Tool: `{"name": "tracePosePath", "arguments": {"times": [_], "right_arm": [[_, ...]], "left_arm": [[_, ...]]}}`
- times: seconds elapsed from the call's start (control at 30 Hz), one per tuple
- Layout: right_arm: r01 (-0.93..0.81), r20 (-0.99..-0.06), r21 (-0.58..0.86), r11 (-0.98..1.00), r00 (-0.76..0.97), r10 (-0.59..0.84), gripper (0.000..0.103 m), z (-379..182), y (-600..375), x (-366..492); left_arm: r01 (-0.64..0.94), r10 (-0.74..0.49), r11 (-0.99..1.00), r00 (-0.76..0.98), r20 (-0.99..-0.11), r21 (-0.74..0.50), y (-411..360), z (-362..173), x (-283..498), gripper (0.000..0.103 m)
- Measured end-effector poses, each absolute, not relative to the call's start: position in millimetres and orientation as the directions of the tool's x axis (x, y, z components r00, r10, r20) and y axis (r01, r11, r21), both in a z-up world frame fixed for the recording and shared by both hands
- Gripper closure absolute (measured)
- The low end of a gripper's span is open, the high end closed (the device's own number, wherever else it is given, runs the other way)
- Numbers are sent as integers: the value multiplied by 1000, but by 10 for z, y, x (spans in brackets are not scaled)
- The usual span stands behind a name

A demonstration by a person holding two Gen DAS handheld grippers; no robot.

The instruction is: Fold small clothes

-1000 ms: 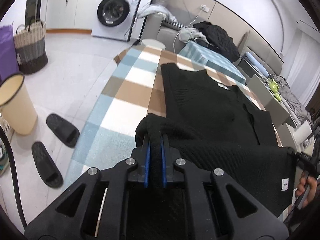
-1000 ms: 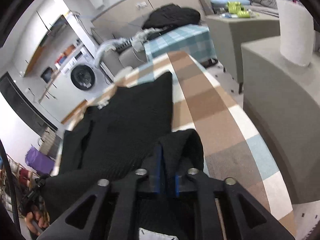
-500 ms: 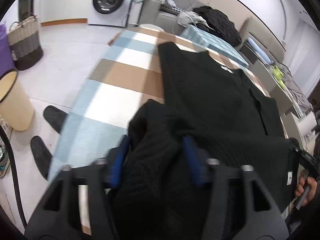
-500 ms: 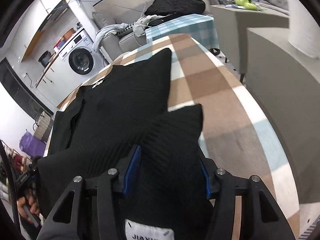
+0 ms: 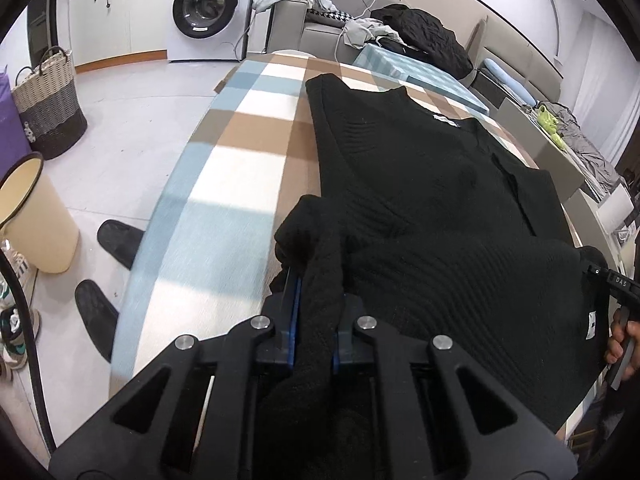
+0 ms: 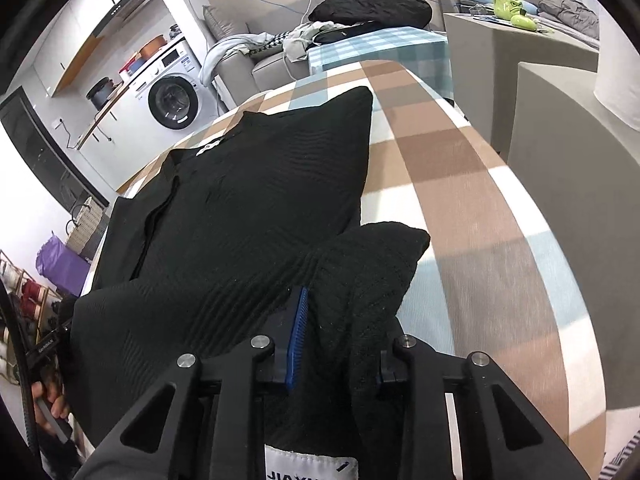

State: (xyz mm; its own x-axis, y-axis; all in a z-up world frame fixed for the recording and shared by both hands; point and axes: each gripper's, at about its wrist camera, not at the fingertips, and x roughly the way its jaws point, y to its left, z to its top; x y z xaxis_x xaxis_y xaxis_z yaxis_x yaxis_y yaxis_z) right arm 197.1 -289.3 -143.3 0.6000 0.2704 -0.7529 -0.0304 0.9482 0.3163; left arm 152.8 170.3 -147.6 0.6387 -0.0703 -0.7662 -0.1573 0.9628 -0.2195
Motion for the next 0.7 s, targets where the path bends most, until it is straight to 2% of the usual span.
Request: {"name": "tracePosePath", "arguments": {"times": [0.27,0.33,0.37,0.4,0.43,0.47,0.5,0.7], "right_arm": [[-54,-756,314,948,589,284,77,-1415,-2890,1721],[-37,-755,330,943,590,287,72,-1370,-2940,1710],[-38,-752,331,943,593,288,66,-1341,-2964,1706],[-41,-745,332,943,601,288,59,-1306,-2990,1672],[-43,-736,337,940,610,292,58,-1277,-3021,1624],[-47,-733,342,939,612,297,57,-1273,-3040,1585],[-50,-733,343,938,610,301,57,-1262,-3062,1539],[-34,-741,344,938,605,293,53,-1319,-3177,1143]], "left_arm": [[-175,-75,953,652,-754,-247,1798,-1426,1226,93],[-202,-67,944,657,-751,-262,1862,-1373,1193,85],[-209,-66,940,662,-747,-269,1880,-1352,1157,80],[-212,-67,937,669,-740,-277,1902,-1321,1109,69],[-216,-62,936,673,-737,-277,1921,-1294,1062,62],[-219,-56,937,678,-733,-274,1924,-1273,1004,50],[-217,-52,938,681,-731,-269,1929,-1255,940,46],[-220,-51,943,649,-759,-251,1918,-1317,634,46]]}}
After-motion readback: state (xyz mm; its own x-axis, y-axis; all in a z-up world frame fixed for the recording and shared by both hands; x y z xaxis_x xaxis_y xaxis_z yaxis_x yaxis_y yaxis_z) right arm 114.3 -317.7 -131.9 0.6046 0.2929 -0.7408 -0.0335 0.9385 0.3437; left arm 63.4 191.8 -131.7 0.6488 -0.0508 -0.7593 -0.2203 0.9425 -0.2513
